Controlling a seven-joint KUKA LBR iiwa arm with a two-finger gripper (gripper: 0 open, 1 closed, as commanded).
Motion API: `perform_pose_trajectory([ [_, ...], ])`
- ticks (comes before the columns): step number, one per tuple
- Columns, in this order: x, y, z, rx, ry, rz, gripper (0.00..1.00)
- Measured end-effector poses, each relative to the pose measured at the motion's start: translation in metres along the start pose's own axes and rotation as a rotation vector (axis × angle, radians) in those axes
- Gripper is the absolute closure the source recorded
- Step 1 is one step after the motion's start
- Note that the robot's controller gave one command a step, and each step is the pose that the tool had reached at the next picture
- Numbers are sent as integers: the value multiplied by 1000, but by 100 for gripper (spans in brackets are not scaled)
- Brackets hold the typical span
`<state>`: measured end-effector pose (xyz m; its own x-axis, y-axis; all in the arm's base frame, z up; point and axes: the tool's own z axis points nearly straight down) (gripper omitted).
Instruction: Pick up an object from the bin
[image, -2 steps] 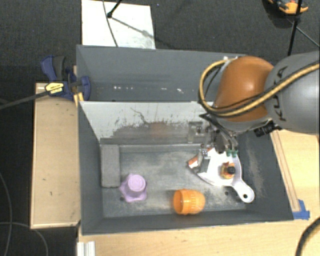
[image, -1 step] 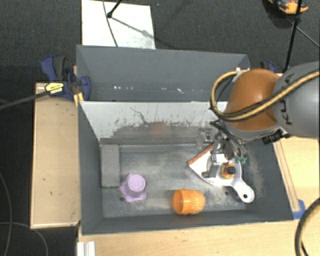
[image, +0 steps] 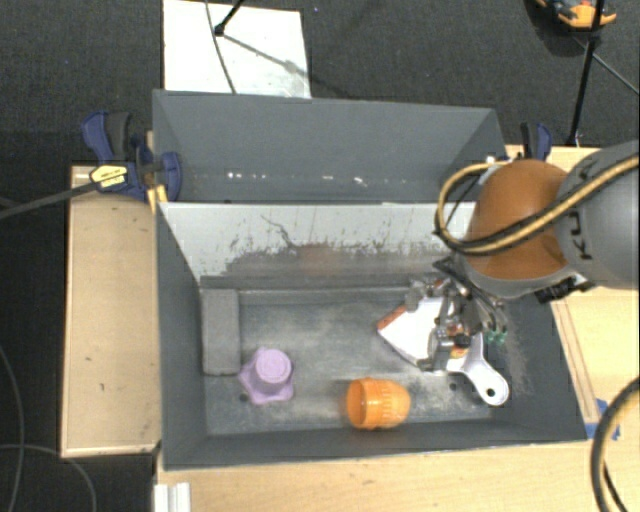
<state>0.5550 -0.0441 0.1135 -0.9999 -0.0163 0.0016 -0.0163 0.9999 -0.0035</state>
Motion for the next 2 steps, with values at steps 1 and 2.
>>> perform_pose_trajectory([
  [1, -3, 11, 4, -6, -3, -12, 0],
  [2, -7, -17, 30, -4, -6, 100, 0],
])
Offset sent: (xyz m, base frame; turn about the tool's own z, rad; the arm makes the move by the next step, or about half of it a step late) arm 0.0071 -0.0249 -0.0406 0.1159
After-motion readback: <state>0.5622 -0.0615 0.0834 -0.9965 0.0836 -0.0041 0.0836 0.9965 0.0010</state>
